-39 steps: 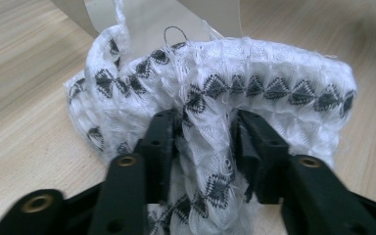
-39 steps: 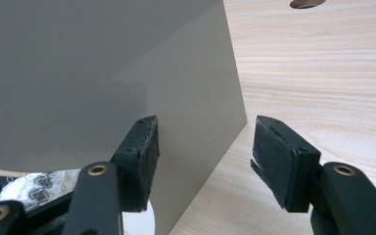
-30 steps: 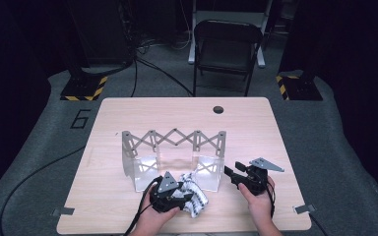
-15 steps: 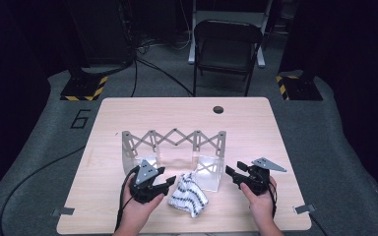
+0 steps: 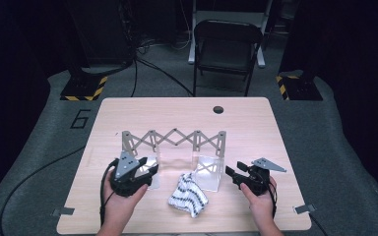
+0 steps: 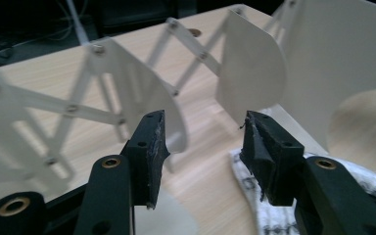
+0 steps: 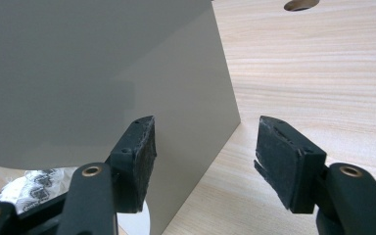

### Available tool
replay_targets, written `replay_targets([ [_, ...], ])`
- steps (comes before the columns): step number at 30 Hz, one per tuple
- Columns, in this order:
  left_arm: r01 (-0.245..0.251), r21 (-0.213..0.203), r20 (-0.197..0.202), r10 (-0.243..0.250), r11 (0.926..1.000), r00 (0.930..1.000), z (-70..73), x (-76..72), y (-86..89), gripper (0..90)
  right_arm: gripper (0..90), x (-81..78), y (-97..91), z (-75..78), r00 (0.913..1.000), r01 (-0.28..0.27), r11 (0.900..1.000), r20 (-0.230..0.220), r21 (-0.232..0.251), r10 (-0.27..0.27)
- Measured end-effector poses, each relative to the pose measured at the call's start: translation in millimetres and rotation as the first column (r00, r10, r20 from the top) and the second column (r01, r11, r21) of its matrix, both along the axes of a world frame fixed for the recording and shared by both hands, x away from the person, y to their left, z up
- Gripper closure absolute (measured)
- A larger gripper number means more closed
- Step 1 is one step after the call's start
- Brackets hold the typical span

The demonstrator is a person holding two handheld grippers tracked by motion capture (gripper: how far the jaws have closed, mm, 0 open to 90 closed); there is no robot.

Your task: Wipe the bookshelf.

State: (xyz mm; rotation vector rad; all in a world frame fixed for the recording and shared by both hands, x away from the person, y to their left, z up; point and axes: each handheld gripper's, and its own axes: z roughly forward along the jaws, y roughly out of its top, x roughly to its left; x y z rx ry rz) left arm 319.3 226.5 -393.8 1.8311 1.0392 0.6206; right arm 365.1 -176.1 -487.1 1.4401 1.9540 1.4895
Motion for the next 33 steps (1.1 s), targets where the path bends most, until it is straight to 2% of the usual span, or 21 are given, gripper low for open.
replay_targets([
  [3,-0.059,-0.011,0.003,0.059,0.9982,0.9983,5.6,0.8,17.0,51.1,39.9,-0.2,-0.6,0.4,1.0000,0.003,1.0000,-0.005,0.002,-0.003],
  [6,-0.081,-0.007,-0.038,0.080,0.9967,0.9961,7.1,3.8,31.1,48.7,39.8,-0.5,-0.9,0.9,1.0000,0.004,1.0000,0.001,0.001,-0.004],
  [7,-0.084,-0.018,-0.038,0.083,0.9963,0.9958,6.9,3.4,33.9,49.0,39.8,-0.2,-0.7,0.8,1.0000,0.004,1.0000,0.000,0.000,-0.004],
  [9,-0.098,-0.007,-0.026,0.097,0.9952,0.9949,6.0,1.6,35.8,48.0,39.8,-0.3,0.0,0.5,1.0000,0.003,1.0000,-0.005,0.003,-0.003],
  [14,-0.095,-0.018,-0.020,0.095,0.9953,0.9953,10.1,-1.2,40.8,47.1,39.8,-0.2,-0.3,0.4,1.0000,0.004,1.0000,0.001,-0.003,-0.004],
  [20,-0.122,-0.026,-0.013,0.122,0.9922,0.9925,15.1,-4.5,50.4,48.0,39.8,-0.3,-1.8,0.6,1.0000,0.007,1.0000,-0.004,0.005,-0.007],
  [24,-0.145,-0.021,-0.027,0.145,0.9891,0.9891,12.6,-4.5,56.5,48.4,39.7,0.5,-2.3,0.3,1.0000,0.002,1.0000,0.008,-0.002,-0.002],
  [27,-0.154,-0.005,-0.060,0.154,0.9880,0.9862,5.1,-1.1,58.4,48.5,39.7,0.3,-1.7,0.3,1.0000,0.003,1.0000,0.005,-0.003,-0.003],
  [29,-0.150,0.011,-0.079,0.150,0.9887,0.9855,-0.6,1.6,59.1,52.7,39.7,-0.8,-1.0,1.0,1.0000,0.001,1.0000,-0.002,0.000,-0.001],
  [33,-0.154,0.024,-0.093,0.156,0.9878,0.9835,-12.4,7.7,61.0,69.0,39.5,-1.5,-0.2,2.0,1.0000,0.000,1.0000,0.001,0.004,0.000],
])
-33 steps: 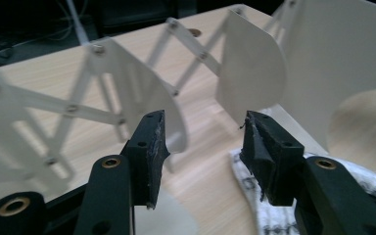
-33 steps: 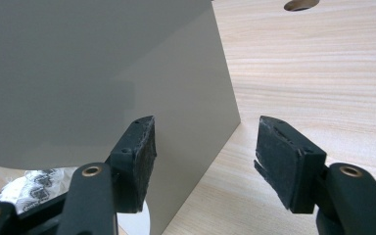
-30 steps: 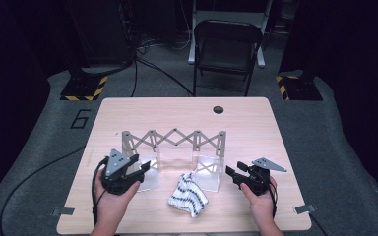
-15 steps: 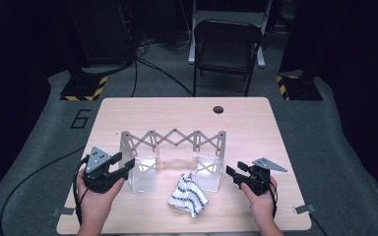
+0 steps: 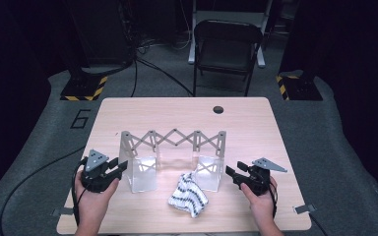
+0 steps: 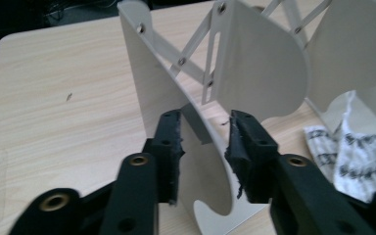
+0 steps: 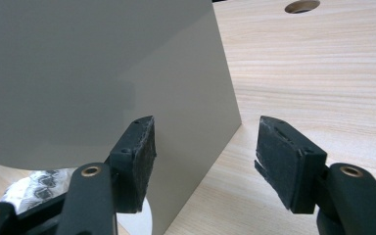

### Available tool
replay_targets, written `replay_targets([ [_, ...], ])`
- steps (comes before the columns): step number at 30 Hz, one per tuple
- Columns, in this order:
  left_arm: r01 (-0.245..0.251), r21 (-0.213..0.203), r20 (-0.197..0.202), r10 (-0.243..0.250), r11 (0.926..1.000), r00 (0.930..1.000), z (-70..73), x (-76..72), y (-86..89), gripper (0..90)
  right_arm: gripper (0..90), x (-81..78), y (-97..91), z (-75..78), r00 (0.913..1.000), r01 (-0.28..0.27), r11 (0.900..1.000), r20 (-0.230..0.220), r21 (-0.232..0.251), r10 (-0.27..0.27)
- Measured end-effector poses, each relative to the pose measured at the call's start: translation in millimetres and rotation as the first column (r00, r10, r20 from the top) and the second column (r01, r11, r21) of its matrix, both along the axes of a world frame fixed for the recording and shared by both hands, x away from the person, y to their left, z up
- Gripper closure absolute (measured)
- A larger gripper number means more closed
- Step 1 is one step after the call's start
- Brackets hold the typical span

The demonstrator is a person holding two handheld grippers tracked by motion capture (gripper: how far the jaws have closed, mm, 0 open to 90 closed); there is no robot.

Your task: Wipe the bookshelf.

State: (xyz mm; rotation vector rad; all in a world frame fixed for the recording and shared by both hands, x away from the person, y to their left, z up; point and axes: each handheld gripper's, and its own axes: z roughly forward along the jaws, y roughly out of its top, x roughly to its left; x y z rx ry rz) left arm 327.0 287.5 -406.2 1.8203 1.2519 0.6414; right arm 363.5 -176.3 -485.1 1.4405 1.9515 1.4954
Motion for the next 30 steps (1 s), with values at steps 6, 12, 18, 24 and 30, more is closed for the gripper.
replay_targets([
  [6,-0.056,-0.012,0.038,0.056,0.9984,0.9977,-4.0,7.4,6.0,77.0,39.2,-5.5,3.3,7.8,0.9994,-0.026,0.9990,0.024,0.035,0.025],
  [12,-0.081,-0.017,0.048,0.082,0.9965,0.9955,-4.2,21.0,3.3,82.1,39.3,-18.6,1.6,40.9,0.9889,-0.054,0.9920,0.144,0.114,0.037],
  [18,-0.097,-0.025,0.054,0.098,0.9950,0.9937,-4.3,42.4,-3.9,84.7,39.1,-24.5,10.9,51.4,0.9836,-0.109,0.9896,0.154,0.094,0.094],
  [24,-0.113,-0.021,0.061,0.114,0.9934,0.9917,-4.6,73.7,-10.0,88.7,39.3,-20.1,12.3,52.0,0.9819,-0.112,0.9916,0.160,0.064,0.101],
  [30,-0.098,-0.029,0.069,0.100,0.9947,0.9926,-5.5,98.6,-22.3,89.3,40.3,-18.1,10.7,51.3,0.9831,-0.105,0.9929,0.156,0.056,0.096],
])
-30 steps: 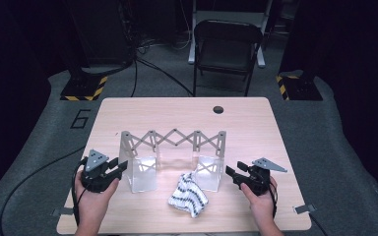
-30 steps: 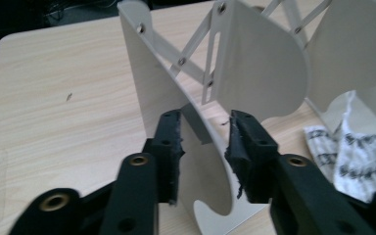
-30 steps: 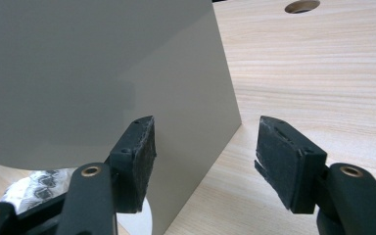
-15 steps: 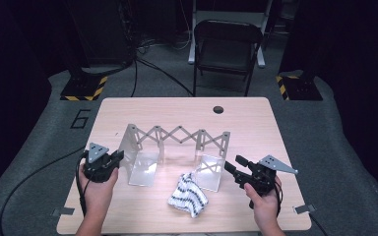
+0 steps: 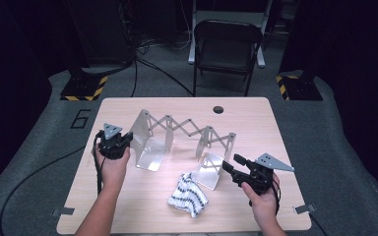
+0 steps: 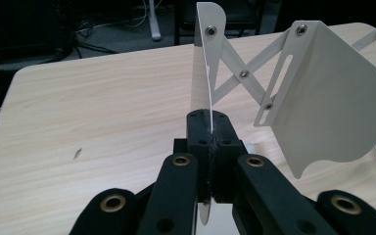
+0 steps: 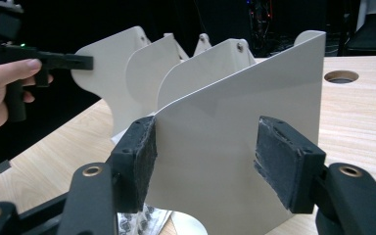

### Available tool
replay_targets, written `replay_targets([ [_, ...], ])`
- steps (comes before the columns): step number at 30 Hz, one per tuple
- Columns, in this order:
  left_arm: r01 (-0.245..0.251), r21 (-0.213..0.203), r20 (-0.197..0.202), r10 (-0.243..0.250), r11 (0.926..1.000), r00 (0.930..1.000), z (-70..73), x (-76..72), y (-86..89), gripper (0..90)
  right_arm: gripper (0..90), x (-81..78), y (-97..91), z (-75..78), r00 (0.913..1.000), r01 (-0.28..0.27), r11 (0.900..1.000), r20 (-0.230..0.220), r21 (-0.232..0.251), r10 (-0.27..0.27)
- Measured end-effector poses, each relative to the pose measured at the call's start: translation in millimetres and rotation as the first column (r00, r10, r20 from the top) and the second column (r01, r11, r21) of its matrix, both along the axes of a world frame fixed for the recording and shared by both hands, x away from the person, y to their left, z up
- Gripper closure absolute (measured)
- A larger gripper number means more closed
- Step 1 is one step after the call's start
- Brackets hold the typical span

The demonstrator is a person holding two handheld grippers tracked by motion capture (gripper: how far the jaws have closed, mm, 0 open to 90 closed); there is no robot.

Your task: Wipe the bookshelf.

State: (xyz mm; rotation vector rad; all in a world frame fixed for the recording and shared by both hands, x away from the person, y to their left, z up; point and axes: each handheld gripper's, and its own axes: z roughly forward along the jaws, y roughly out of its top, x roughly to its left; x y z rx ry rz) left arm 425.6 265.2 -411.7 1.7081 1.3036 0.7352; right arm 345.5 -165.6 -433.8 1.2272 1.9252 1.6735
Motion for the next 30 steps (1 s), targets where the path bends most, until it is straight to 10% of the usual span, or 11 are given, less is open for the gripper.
replay_targets([
  [11,0.177,-0.073,0.024,-0.176,0.9815,0.9841,-2.8,26.4,-32.2,78.1,40.7,-1.7,9.5,-5.4,0.9989,-0.045,0.9990,0.008,-0.006,0.045],
  [24,0.193,-0.031,0.110,-0.188,0.9807,0.9759,18.5,-30.9,-37.7,52.4,38.3,-4.5,9.4,-5.8,0.9993,-0.037,0.9992,0.003,-0.016,0.037],
  [30,0.293,-0.041,0.063,-0.291,0.9551,0.9547,-11.5,-54.7,-59.6,50.5,37.8,-3.6,1.9,-2.9,0.9999,-0.009,0.9999,0.014,-0.005,0.009],
])
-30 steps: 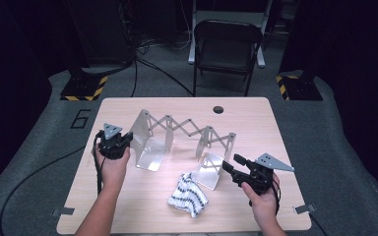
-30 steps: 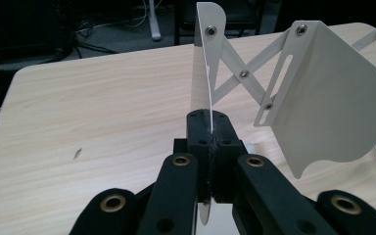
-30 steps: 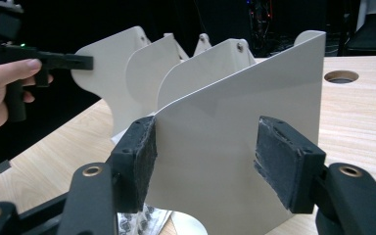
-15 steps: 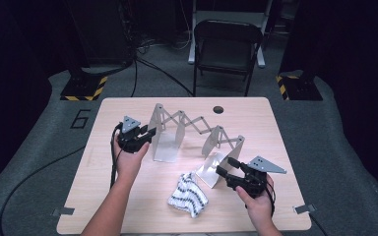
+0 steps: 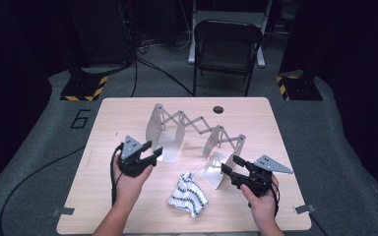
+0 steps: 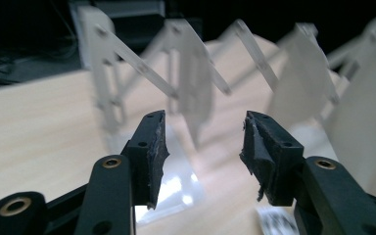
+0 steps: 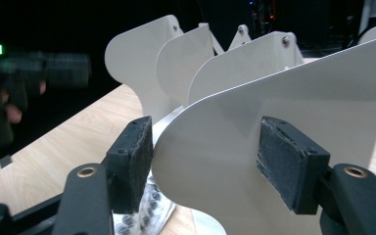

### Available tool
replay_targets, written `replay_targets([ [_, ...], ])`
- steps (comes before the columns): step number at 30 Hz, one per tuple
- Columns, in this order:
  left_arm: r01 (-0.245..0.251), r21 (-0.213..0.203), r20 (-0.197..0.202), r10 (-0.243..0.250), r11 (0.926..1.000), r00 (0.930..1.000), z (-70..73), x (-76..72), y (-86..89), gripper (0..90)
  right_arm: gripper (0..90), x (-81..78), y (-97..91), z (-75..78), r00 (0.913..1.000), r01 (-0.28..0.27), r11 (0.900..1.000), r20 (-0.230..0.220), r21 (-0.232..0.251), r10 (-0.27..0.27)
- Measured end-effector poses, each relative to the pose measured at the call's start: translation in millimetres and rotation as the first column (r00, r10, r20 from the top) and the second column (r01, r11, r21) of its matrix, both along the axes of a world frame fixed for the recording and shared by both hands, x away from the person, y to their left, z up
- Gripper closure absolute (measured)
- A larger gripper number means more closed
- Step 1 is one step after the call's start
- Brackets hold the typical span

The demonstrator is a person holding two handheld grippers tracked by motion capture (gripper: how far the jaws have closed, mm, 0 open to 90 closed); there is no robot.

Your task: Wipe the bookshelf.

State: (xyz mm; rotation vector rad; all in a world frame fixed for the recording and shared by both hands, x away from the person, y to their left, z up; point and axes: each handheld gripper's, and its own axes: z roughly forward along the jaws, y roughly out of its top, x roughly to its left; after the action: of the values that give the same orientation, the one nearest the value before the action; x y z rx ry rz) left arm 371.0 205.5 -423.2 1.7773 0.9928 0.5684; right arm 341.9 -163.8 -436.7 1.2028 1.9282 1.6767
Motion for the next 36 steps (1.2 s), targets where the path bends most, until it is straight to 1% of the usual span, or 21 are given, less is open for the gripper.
replay_targets([
  [1,0.018,-0.003,-0.020,-0.018,0.9998,0.9997,-6.2,-1.9,-4.4,49.7,37.8,-0.2,-1.4,0.2,1.0000,0.007,1.0000,0.002,-0.002,-0.007],
  [2,0.018,-0.003,-0.020,-0.018,0.9998,0.9997,-6.2,-1.9,-4.4,48.8,37.9,-0.4,-2.4,0.5,0.9999,0.010,0.9999,-0.001,0.005,-0.010],
  [3,0.051,-0.010,-0.070,-0.051,0.9987,0.9963,-17.8,-4.7,-12.5,47.8,37.9,0.5,-3.9,0.3,0.9998,0.012,0.9999,0.014,0.005,-0.012],
  [4,0.065,-0.020,-0.087,-0.067,0.9977,0.9940,-23.7,-7.0,-16.2,47.0,38.0,0.0,-4.3,0.5,0.9998,0.014,0.9999,0.013,0.006,-0.014],
  [7,0.128,0.006,-0.108,-0.127,0.9917,0.9860,-36.9,-14.5,-27.7,44.3,38.4,-1.1,-3.7,0.5,0.9996,0.019,0.9998,0.019,0.004,-0.019],
  [8,0.160,0.017,-0.115,-0.157,0.9870,0.9810,-39.7,-16.7,-30.9,42.8,38.5,-0.9,-3.4,0.4,0.9995,0.015,0.9999,0.028,-0.001,-0.015],
  [13,0.250,-0.002,-0.133,-0.248,0.9682,0.9595,-51.0,-30.1,-50.1,36.5,38.6,-2.5,-1.9,1.0,0.9992,0.027,0.9996,0.031,-0.001,-0.027],
  [16,0.304,0.025,-0.149,-0.297,0.9523,0.9431,-57.6,-33.8,-60.6,33.1,38.0,-1.3,-3.6,-0.7,0.9992,0.024,0.9997,0.031,0.006,-0.024],
  [17,0.306,0.036,-0.149,-0.297,0.9515,0.9431,-61.1,-34.1,-64.3,32.7,37.9,-1.3,-3.6,-1.1,0.9992,0.027,0.9996,0.028,0.008,-0.027],
  [21,0.326,0.073,-0.191,-0.307,0.9427,0.9323,-75.2,-32.1,-73.1,31.5,38.2,-3.0,-1.9,-1.8,0.9992,0.030,0.9995,0.028,0.000,-0.030],
  [25,0.355,0.127,-0.254,-0.316,0.9262,0.9141,-88.7,-28.9,-81.7,26.8,38.2,-4.6,-1.6,-2.7,0.9988,0.033,0.9994,0.035,-0.006,-0.033],
  [26,0.367,0.151,-0.270,-0.319,0.9179,0.9085,-92.2,-27.6,-83.4,23.8,38.2,-5.2,-1.8,-2.7,0.9987,0.035,0.9994,0.036,-0.008,-0.035],
  [27,0.370,0.154,-0.285,-0.317,0.9163,0.9046,-96.2,-26.9,-85.4,21.6,38.3,-5.9,-2.0,-2.7,0.9986,0.034,0.9994,0.040,-0.009,-0.034],
  [28,0.370,0.154,-0.285,-0.317,0.9163,0.9046,-96.2,-26.9,-85.4,20.6,38.3,-6.4,-2.2,-2.7,0.9983,0.037,0.9992,0.045,-0.012,-0.036],
  [29,0.383,0.153,-0.279,-0.332,0.9109,0.9010,-100.2,-26.5,-86.4,20.4,38.3,-7.7,-2.3,-2.0,0.9981,0.043,0.9990,0.044,-0.011,-0.043],
  [31,0.380,0.176,-0.264,-0.329,0.9080,0.9069,-101.0,-27.9,-88.2,21.5,38.5,-9.1,-3.2,-1.0,0.9976,0.047,0.9988,0.050,-0.010,-0.047],
  [32,0.388,0.189,-0.259,-0.335,0.9024,0.9060,-100.9,-28.3,-88.1,23.3,38.6,-10.1,-3.8,-0.3,0.9971,0.055,0.9985,0.054,-0.008,-0.054],
  [33,0.390,0.192,-0.256,-0.337,0.9007,0.9059,-100.6,-28.6,-87.6,25.4,38.8,-11.1,-4.7,0.7,0.9963,0.063,0.9980,0.058,-0.004,-0.063],
  [34,0.382,0.190,-0.242,-0.335,0.9043,0.9109,-101.0,-28.8,-87.2,29.7,39.1,-12.7,-5.9,2.1,0.9954,0.076,0.9971,0.059,0.002,-0.076],
  [35,0.397,0.182,-0.247,-0.349,0.8995,0.9040,-100.4,-28.0,-85.7,35.2,39.3,-13.9,-7.7,3.8,0.9936,0.087,0.9962,0.072,0.005,-0.087],
  [36,0.392,0.178,-0.240,-0.347,0.9025,0.9068,-100.2,-27.5,-84.5,41.1,39.5,-15.0,-9.9,5.8,0.9912,0.101,0.9949,0.086,0.010,-0.101],
])
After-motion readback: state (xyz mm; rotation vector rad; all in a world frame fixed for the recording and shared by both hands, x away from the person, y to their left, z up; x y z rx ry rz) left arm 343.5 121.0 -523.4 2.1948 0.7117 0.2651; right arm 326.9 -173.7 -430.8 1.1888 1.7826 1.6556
